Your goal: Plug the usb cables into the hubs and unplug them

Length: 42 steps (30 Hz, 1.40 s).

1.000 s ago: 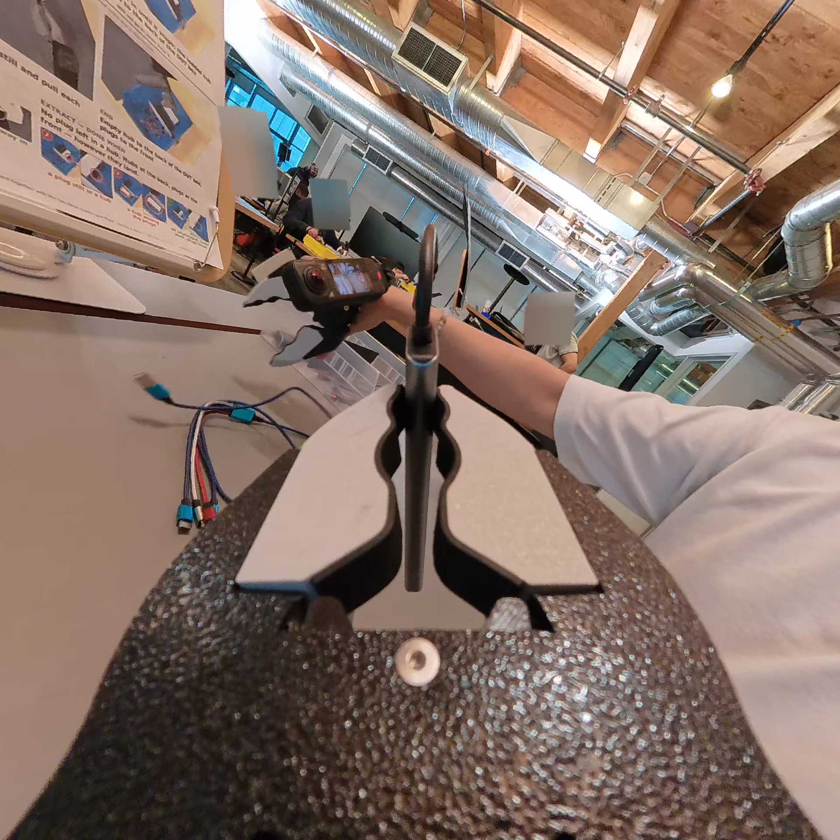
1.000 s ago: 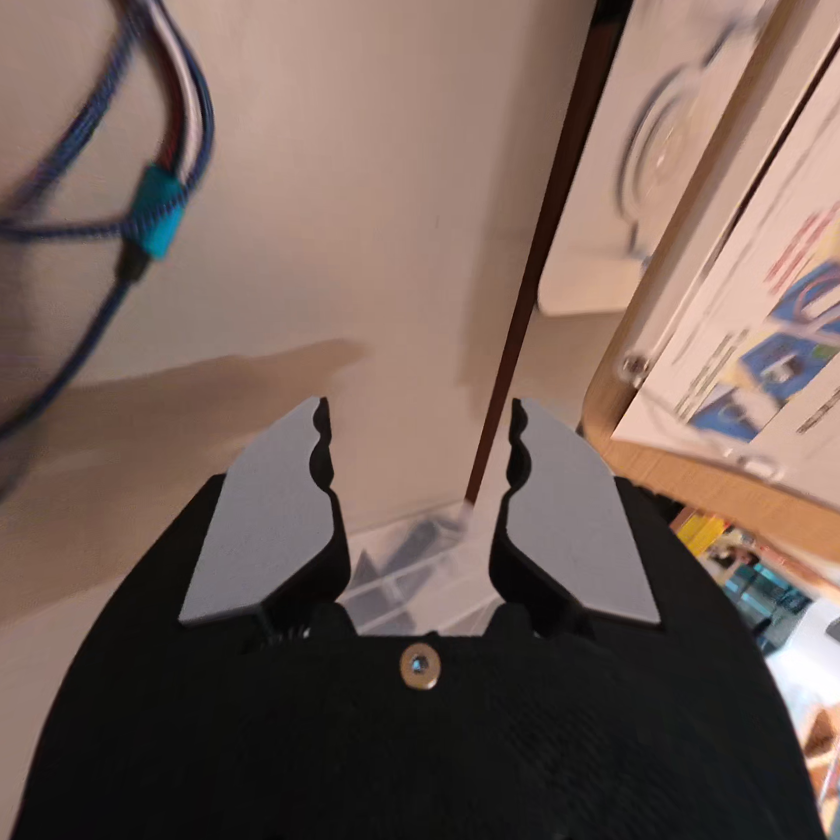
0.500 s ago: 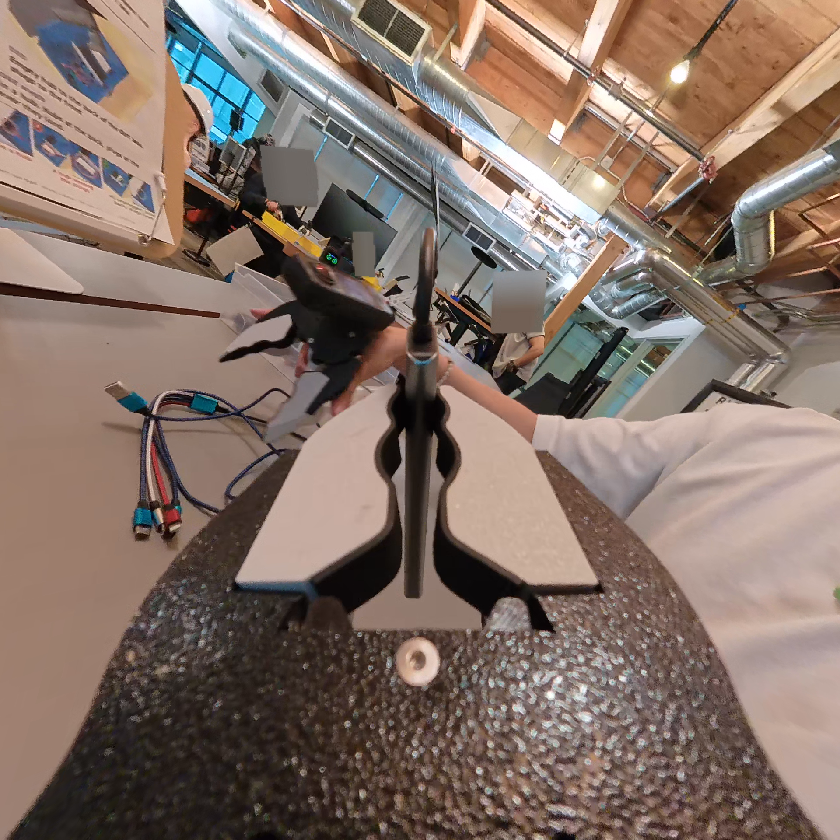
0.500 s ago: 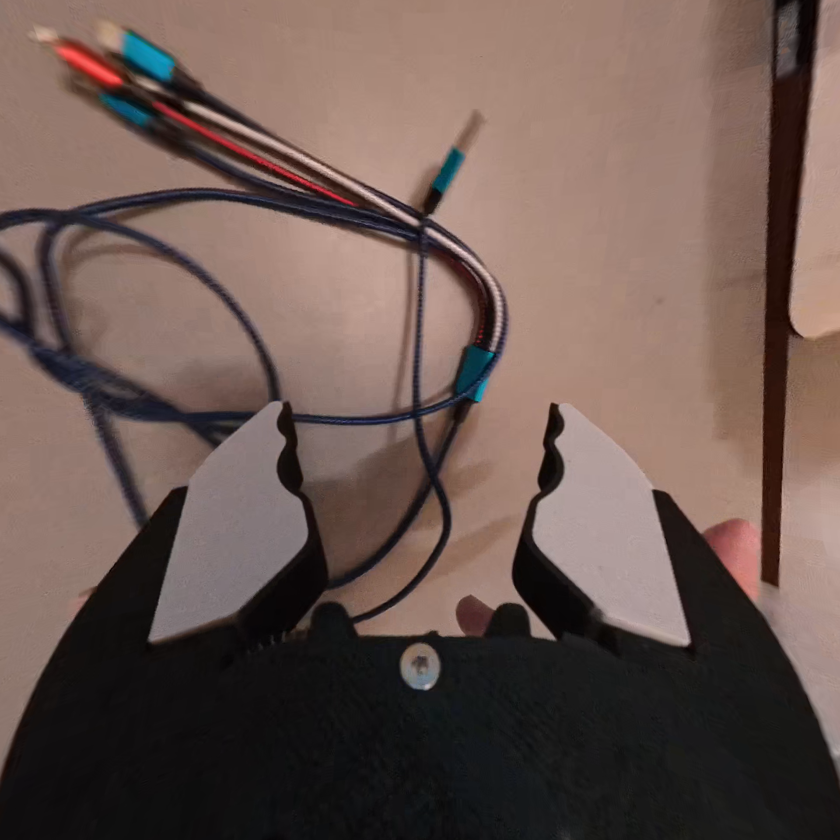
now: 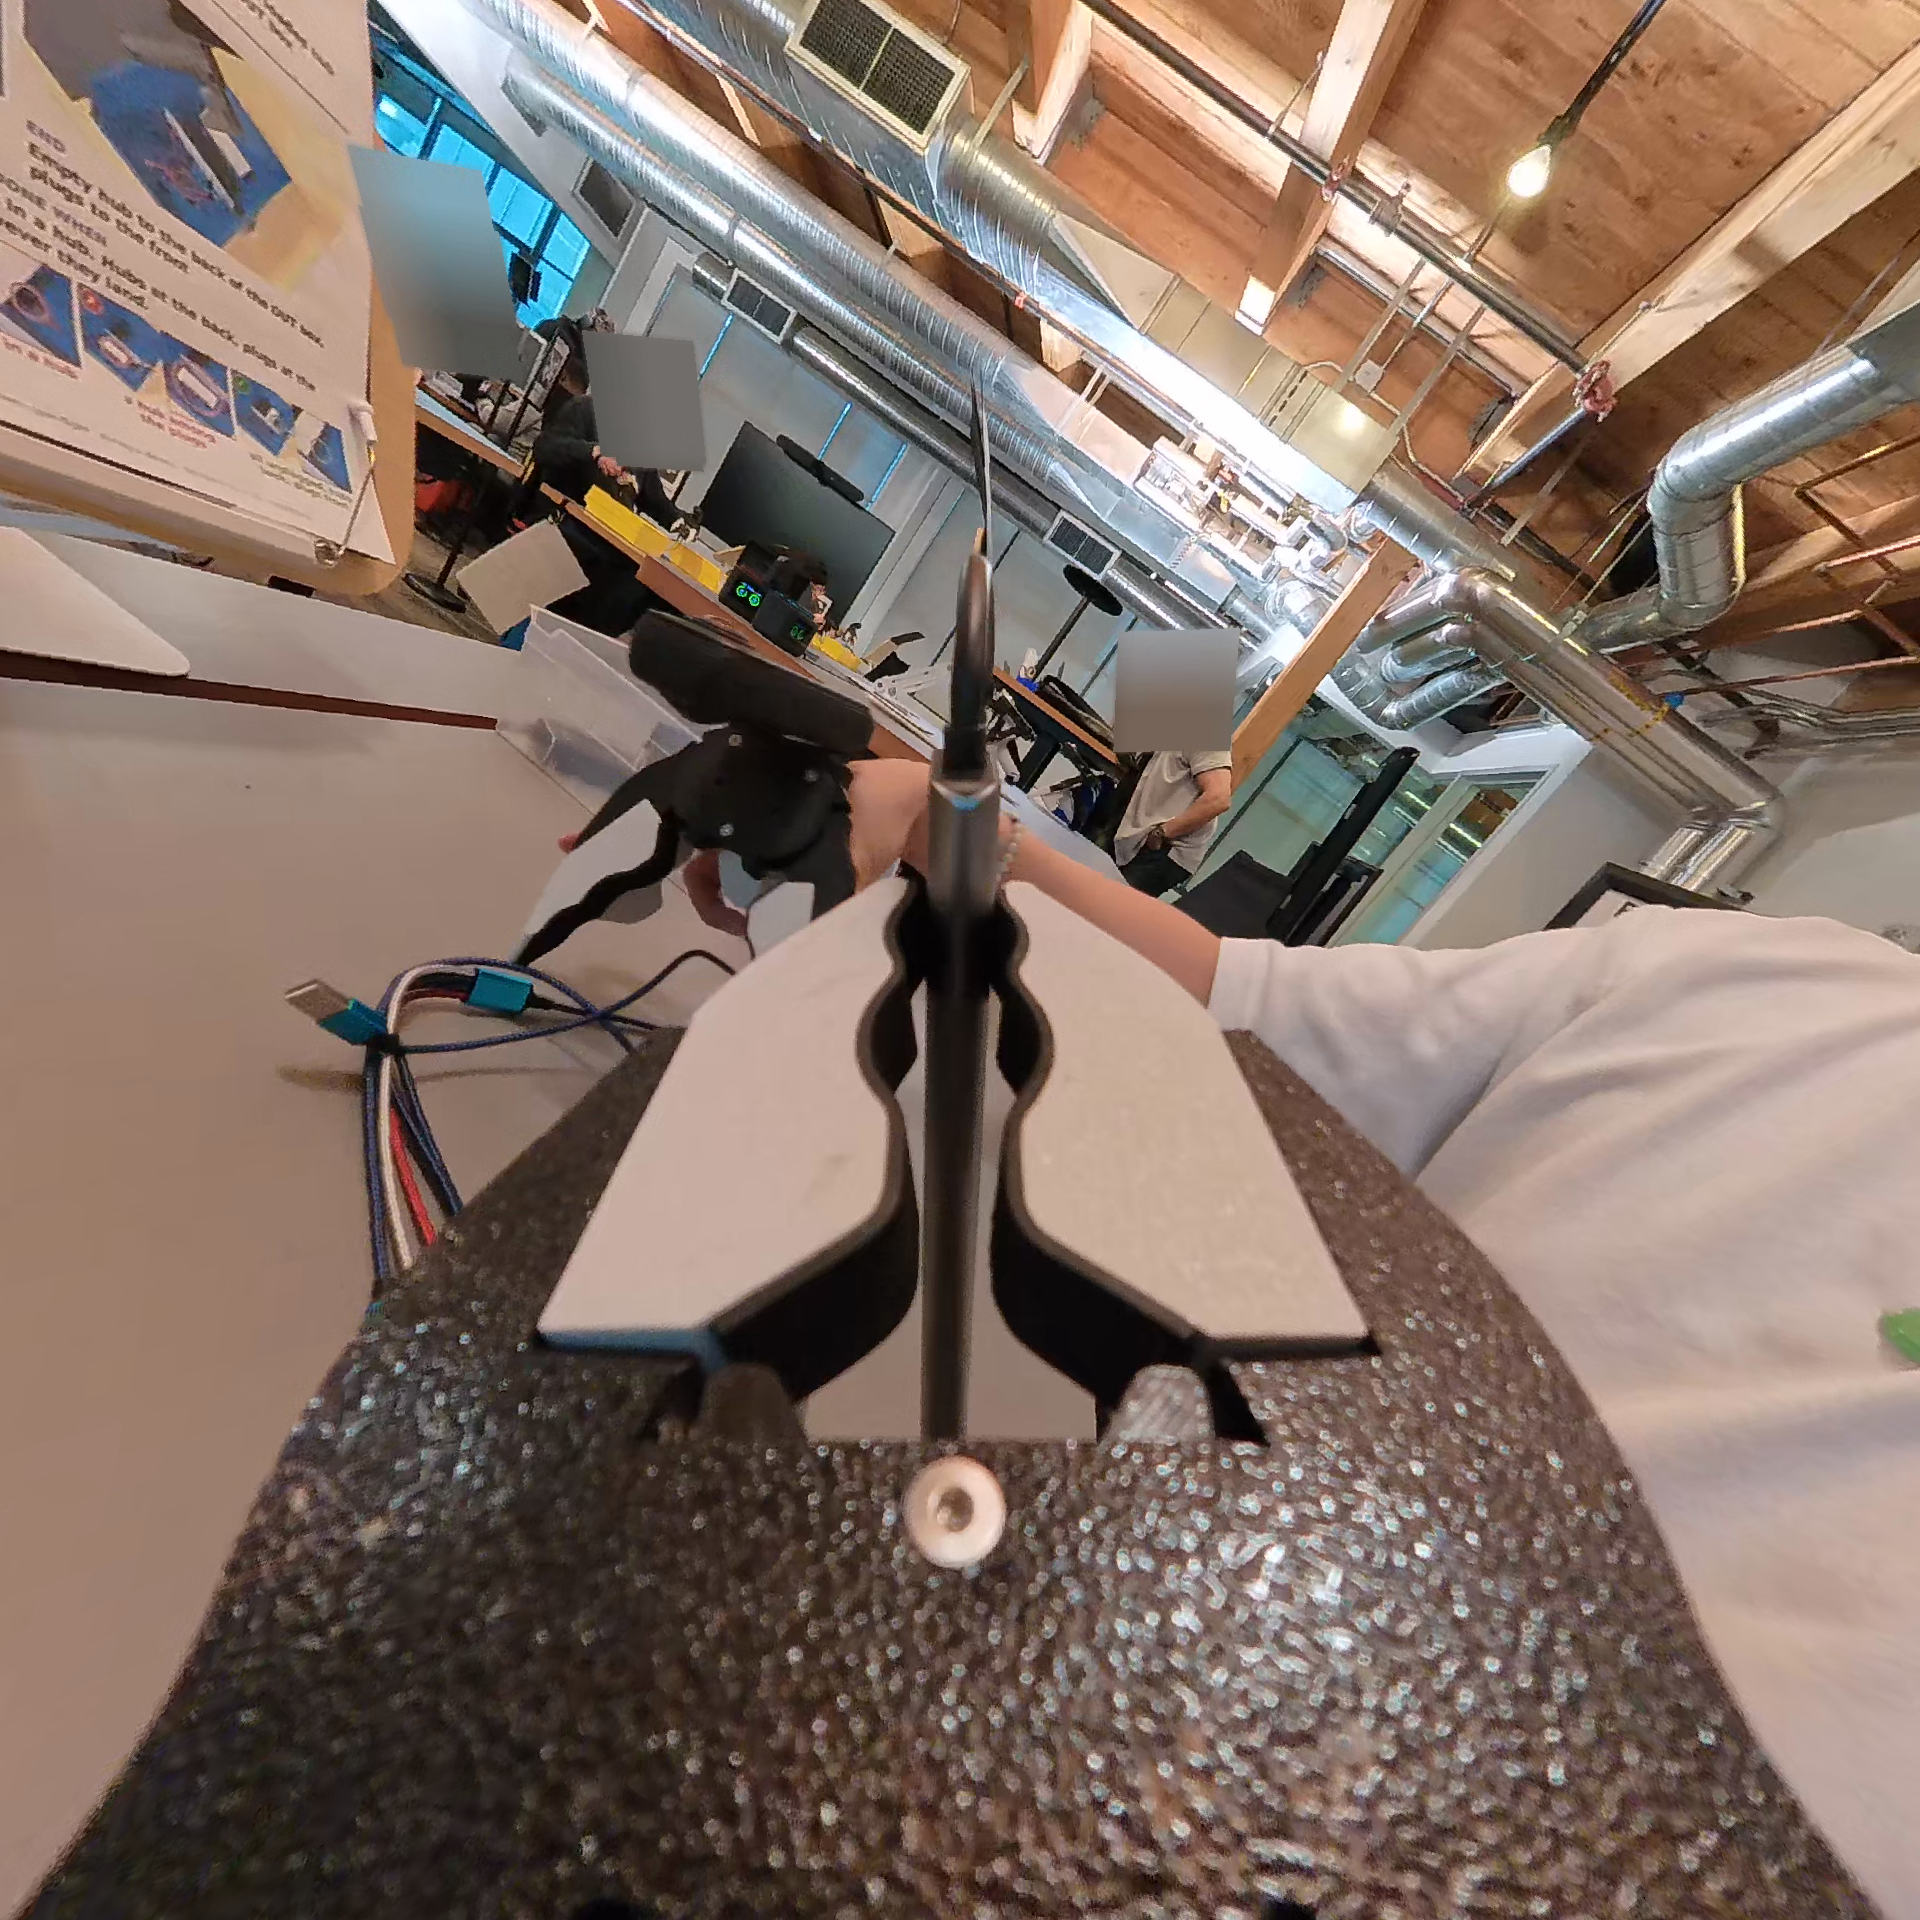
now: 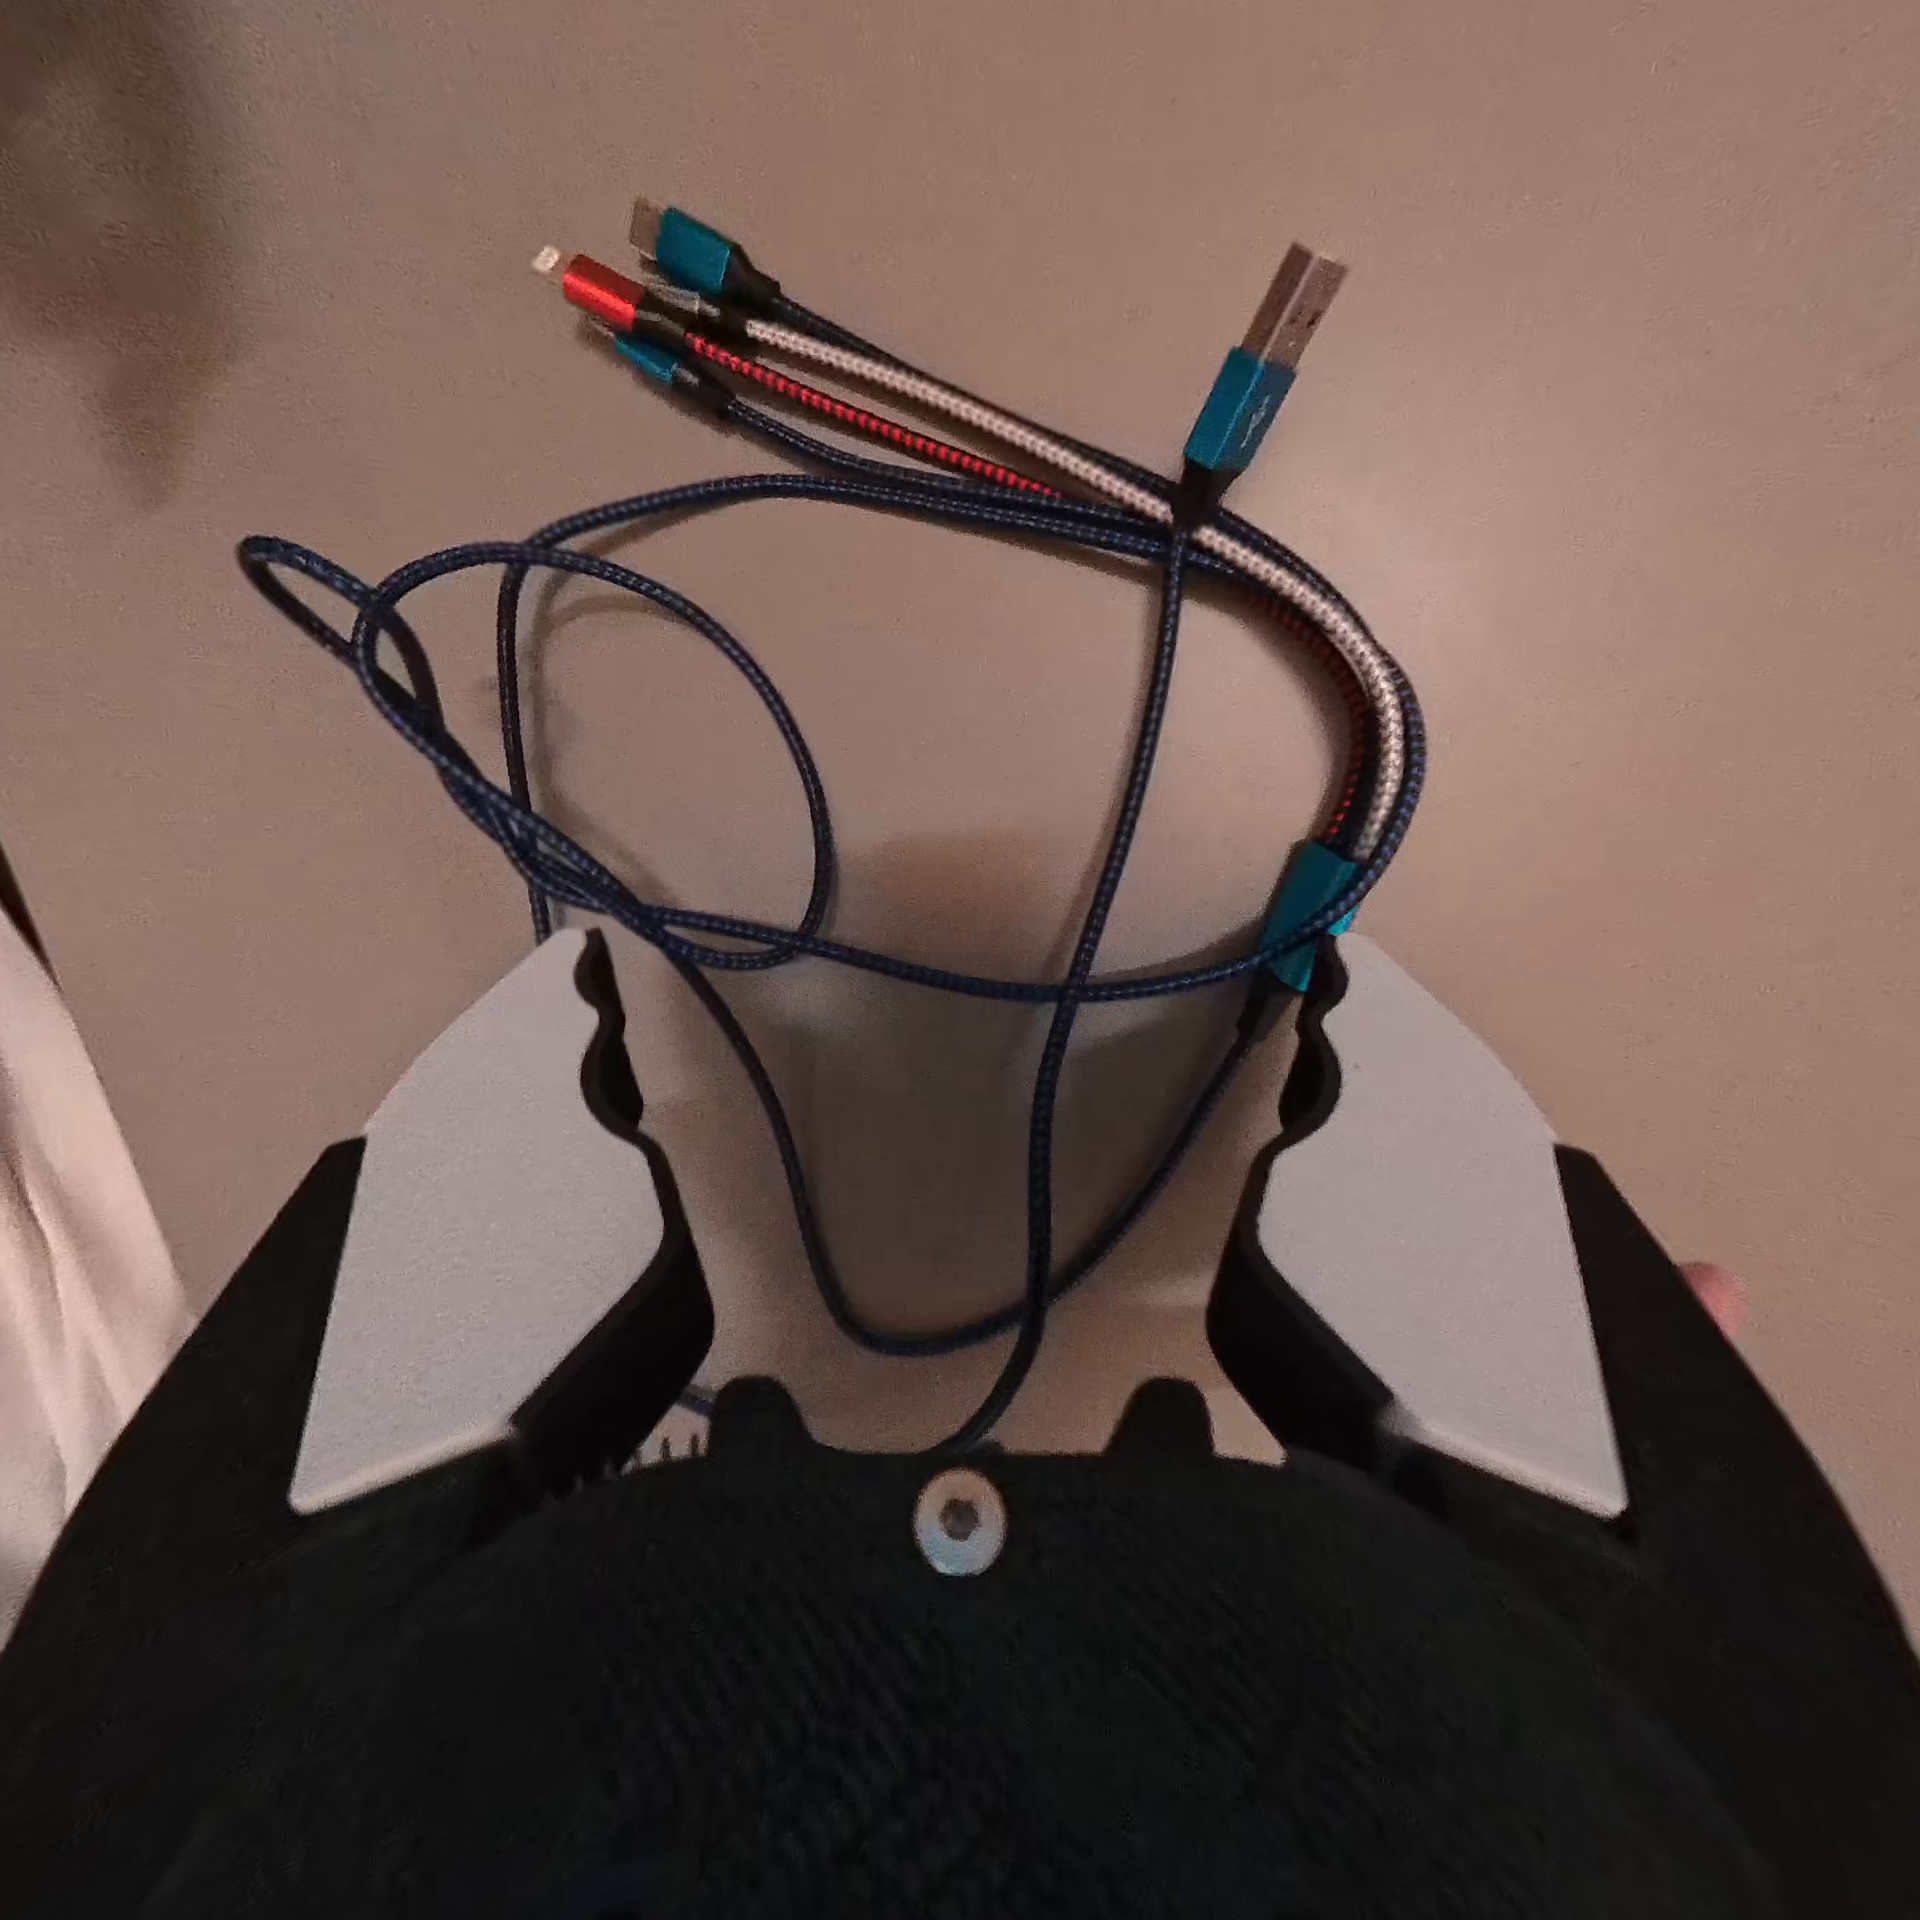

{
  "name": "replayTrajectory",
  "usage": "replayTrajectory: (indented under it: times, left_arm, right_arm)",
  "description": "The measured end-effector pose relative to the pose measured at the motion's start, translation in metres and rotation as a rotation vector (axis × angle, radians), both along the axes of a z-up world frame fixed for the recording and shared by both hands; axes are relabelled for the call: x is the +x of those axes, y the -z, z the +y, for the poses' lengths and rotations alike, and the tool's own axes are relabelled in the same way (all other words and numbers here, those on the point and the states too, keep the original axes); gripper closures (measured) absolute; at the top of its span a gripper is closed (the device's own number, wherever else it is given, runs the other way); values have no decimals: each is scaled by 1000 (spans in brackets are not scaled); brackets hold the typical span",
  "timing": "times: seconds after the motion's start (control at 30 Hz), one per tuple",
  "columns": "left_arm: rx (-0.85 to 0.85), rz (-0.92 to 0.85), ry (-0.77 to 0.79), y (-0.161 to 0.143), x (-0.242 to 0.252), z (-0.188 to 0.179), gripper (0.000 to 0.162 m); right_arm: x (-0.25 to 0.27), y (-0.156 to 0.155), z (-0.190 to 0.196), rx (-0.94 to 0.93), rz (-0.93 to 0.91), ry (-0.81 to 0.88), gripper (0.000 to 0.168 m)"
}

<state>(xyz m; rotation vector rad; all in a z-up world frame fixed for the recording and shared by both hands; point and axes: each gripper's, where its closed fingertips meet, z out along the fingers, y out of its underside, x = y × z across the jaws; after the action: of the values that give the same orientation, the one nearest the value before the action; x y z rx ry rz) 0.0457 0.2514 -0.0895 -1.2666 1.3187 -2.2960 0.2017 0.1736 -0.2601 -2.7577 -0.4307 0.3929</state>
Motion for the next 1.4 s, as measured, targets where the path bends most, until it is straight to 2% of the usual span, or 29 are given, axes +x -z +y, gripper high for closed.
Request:
replayTrajectory:
  times: [0.07, 0.17, 0.27, 0.47, 0.5, 0.63, 0.67, 0.7, 0.77, 0.87, 1.0, 1.1, 1.17, 1.27, 1.3, 1.33, 1.37, 1.4]
  left_arm:
    - [-9, 4, -1, 1, 1, 1, 153]
    - [-10, 8, 5, 2, 2, -1, 153]
    - [-3, 8, 12, 1, 1, -3, 152]
    - [2, 4, 14, 0, 1, -6, 153]
    - [0, 2, 14, -1, 1, -6, 153]
    - [-20, -14, 12, -4, -1, -4, 152]
    - [-23, -16, 7, -5, -2, -2, 153]
    - [-22, -18, 3, -6, -2, -1, 153]
    - [-15, -20, -5, -7, -4, 0, 153]
    - [-9, -22, -10, -8, -6, 0, 153]
    - [-5, -32, -8, -11, -8, -1, 153]
    - [-4, -43, -21, -14, -11, 2, 153]
    - [-10, -52, -27, -16, -13, 4, 153]
    - [-17, -55, -25, -16, -13, 6, 152]
    - [-19, -54, -22, -16, -12, 5, 152]
    - [-19, -54, -19, -15, -12, 5, 152]
    - [-17, -53, -17, -15, -12, 4, 152]
    - [-14, -53, -14, -15, -12, 3, 152]
  right_arm:
    - [-8, 5, -4, -17, -44, -28, 41]
    - [-12, 22, -8, -39, -190, -79, 23]
    - [-7, 34, -12, -61, -376, -140, 22]
    - [-9, 33, -9, -35, -368, -145, 28]
    - [-8, 31, -8, -28, -371, -130, 34]
    - [-23, 30, -13, -52, -261, -160, 89]
    - [-24, 29, -12, -35, -251, -156, 93]
    - [-25, 28, -10, -15, -243, -151, 107]
    - [-31, 27, -6, 45, -231, -191, 158]
    - [-34, 27, -3, 105, -270, -214, 165]
    - [-35, 22, -4, 112, -316, -256, 166]
    - [-38, -5, -2, 145, -206, -205, 166]
    - [-25, -19, 6, 192, -196, -160, 166]
    - [-14, -19, 18, 200, -151, -119, 163]
    - [-7, -17, 25, 219, -183, -98, 152]
    - [0, -14, 33, 225, -208, -80, 123]
    - [6, -12, 42, 233, -235, -57, 104]
    - [8, -8, 47, 223, -249, -68, 101]
